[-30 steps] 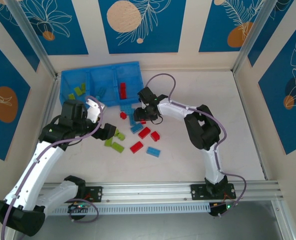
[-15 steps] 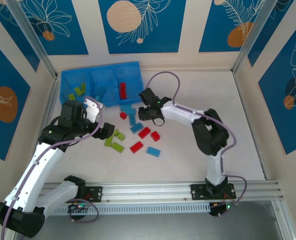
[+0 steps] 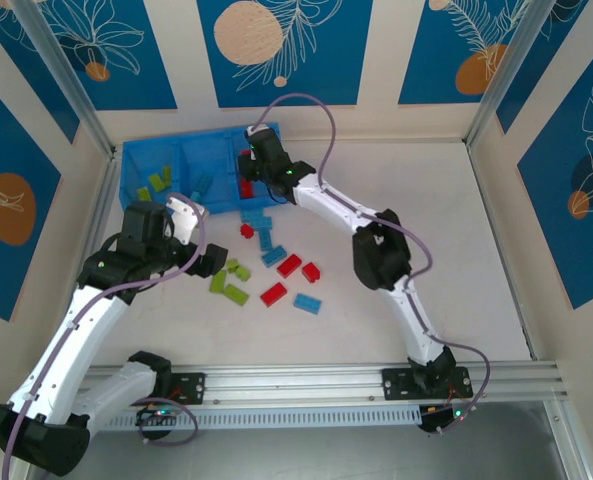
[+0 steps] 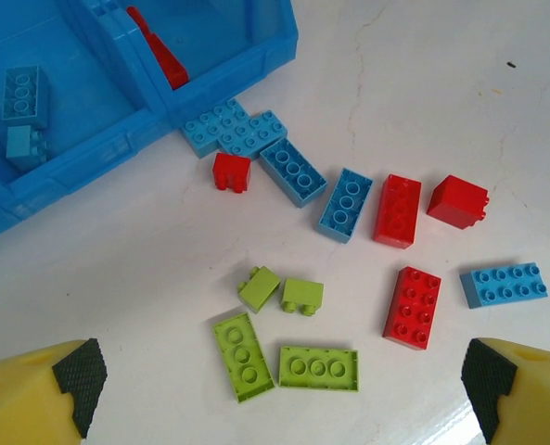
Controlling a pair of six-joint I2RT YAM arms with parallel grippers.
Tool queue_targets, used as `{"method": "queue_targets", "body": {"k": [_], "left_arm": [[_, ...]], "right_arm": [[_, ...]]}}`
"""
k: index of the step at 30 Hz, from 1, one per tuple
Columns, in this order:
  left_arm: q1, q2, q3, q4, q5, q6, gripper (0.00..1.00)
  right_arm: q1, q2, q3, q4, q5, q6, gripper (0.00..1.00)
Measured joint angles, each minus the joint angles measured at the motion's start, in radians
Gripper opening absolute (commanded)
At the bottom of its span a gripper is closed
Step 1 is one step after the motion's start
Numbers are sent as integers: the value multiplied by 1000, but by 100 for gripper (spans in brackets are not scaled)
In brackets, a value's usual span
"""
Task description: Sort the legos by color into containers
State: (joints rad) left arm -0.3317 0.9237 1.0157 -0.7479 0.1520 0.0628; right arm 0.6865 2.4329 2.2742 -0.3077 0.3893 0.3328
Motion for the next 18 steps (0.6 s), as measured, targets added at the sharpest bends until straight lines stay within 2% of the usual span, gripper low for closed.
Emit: {"method": "queue_targets", "body": {"k": [4,9,13,18], "left_arm": [[0,0,-1,0,0,0,100],[0,6,-2,2,0,-1,100],[0,22,-3,5,-14,-9,100],[-1,74,37,-42,-49,-123,100]], "right_arm": [[-12,143,242,-159,-5,-19,52],[-10,95,278,-285,-53,-19,53],[-6,-130,72,-344,-140,-15,58],[23,-573,-346,-361,-270,-19,66]]}}
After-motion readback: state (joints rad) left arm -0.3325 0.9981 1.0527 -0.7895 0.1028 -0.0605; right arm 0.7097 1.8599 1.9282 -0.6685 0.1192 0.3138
